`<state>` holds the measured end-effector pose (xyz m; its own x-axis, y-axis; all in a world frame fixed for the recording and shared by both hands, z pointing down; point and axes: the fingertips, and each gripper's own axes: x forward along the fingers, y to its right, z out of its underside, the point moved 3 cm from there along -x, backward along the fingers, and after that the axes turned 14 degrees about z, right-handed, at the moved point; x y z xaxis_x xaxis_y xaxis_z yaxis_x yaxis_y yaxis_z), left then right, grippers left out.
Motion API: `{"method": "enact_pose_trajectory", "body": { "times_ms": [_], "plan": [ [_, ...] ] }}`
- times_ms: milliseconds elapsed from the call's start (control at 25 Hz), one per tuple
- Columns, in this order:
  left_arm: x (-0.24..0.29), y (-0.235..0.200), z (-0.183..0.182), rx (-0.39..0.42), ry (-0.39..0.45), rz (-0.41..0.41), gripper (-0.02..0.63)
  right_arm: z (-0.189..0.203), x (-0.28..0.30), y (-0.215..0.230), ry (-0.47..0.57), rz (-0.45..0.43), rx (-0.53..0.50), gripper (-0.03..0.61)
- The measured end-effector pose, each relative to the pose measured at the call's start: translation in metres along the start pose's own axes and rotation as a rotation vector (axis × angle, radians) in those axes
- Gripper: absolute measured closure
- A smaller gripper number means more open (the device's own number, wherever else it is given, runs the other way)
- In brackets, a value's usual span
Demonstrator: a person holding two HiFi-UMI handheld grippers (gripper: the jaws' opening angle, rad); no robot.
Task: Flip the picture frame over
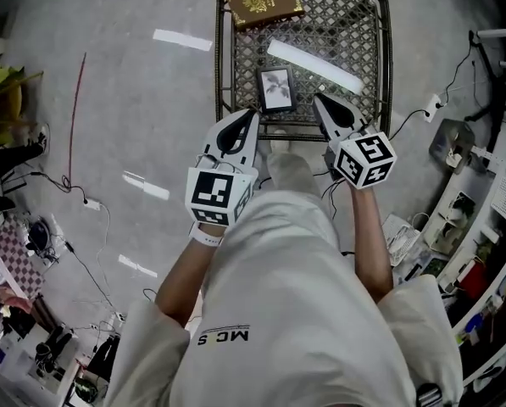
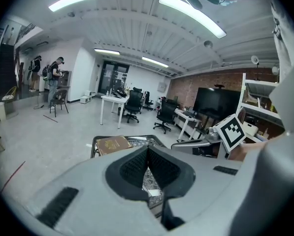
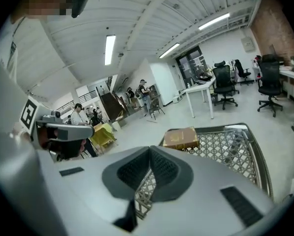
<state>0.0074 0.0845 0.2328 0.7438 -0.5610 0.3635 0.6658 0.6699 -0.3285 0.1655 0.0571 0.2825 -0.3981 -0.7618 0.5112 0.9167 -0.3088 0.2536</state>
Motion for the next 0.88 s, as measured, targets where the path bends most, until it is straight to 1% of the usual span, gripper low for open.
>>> {"method": "enact_pose_trajectory", "body": {
  "times_ms": [240, 400, 560, 720, 880],
  "plan": [
    [-0.012, 0.002, -0.028, 0.027, 0.054, -0.003, 0.589, -0.039, -0.025, -0.013, 0.082, 0.024, -0.072, 0.560],
    [-0.019, 0.002, -0.046, 0.054, 0.092, 0.011, 0.589, -0.055, -0.040, -0.022, 0.134, 0.035, -0.110, 0.560],
    [-0.020, 0.005, -0.059, 0.064, 0.102, 0.050, 0.589, -0.065, -0.052, -0.027, 0.173, 0.045, -0.137, 0.560],
    [-0.021, 0.003, -0.065, 0.080, 0.103, 0.051, 0.589, -0.071, -0.060, -0.032, 0.202, 0.056, -0.139, 0.560],
    [-0.022, 0.002, -0.071, 0.087, 0.108, 0.052, 0.589, -0.071, -0.064, -0.035, 0.209, 0.068, -0.134, 0.560]
  ]
}}
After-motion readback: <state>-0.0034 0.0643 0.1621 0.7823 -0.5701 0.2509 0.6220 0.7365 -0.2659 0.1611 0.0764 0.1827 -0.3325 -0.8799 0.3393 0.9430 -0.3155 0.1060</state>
